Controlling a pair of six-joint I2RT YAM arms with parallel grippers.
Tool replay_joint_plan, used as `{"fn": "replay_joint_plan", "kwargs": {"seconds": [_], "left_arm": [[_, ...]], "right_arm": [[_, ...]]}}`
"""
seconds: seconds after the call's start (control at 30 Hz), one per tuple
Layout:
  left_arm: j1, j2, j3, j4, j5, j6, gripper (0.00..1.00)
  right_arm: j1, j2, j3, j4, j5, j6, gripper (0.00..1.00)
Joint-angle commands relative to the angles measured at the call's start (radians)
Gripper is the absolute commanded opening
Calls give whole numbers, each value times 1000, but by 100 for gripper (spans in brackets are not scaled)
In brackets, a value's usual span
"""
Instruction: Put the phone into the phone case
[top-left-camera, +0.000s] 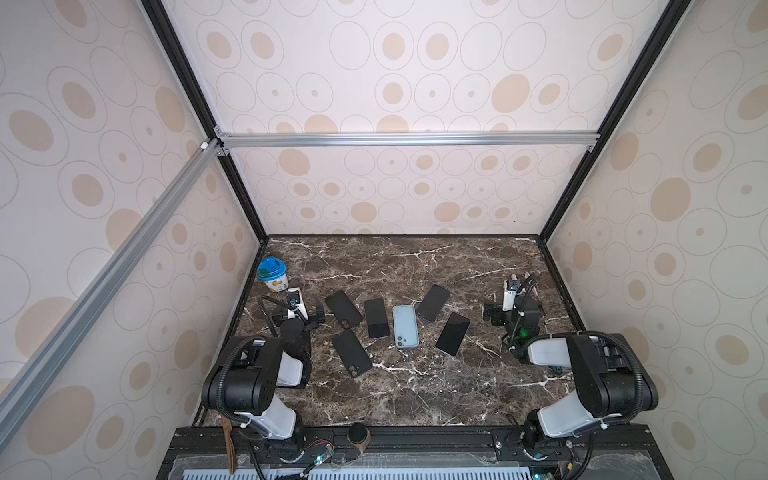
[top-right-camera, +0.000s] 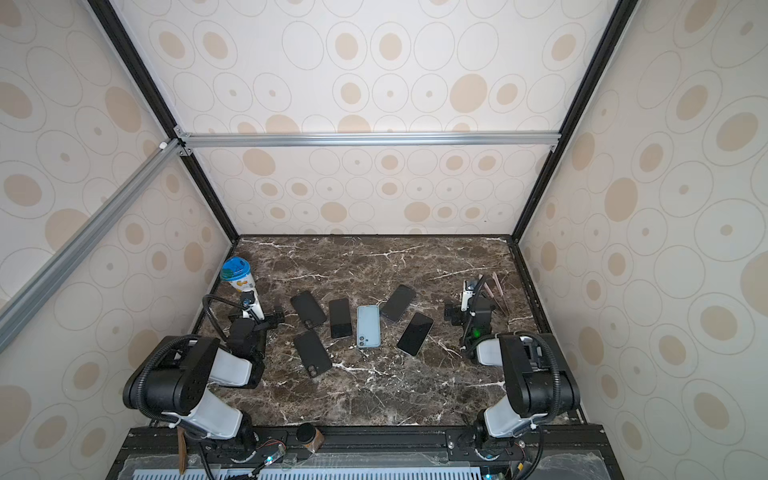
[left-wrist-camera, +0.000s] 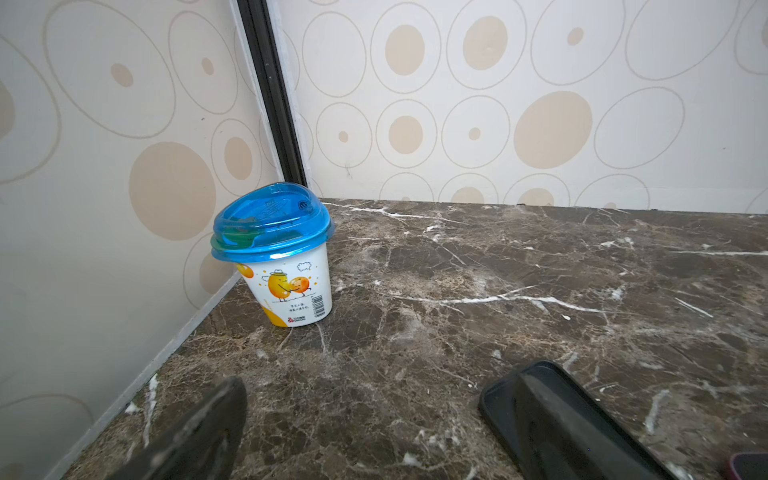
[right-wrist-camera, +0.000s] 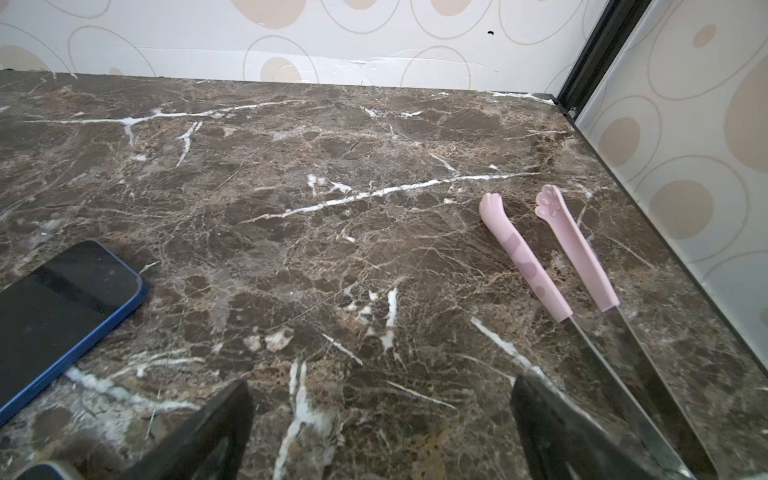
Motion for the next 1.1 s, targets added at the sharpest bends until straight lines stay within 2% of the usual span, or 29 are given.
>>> {"fn": "replay_joint_plan", "kwargs": {"seconds": [0.0,0.8,1.07], "left_arm": [[2,-4,20,-4,54,30,100],[10,-4,22,-9,75,29,100],[7,-36,-23,52,24,13,100]], "right_arm": [[-4,-7,10,2,4,-1,100],[-4,-8,10,2,2,-2,100],[-4,-16,4,6,-7,-9,100]]}}
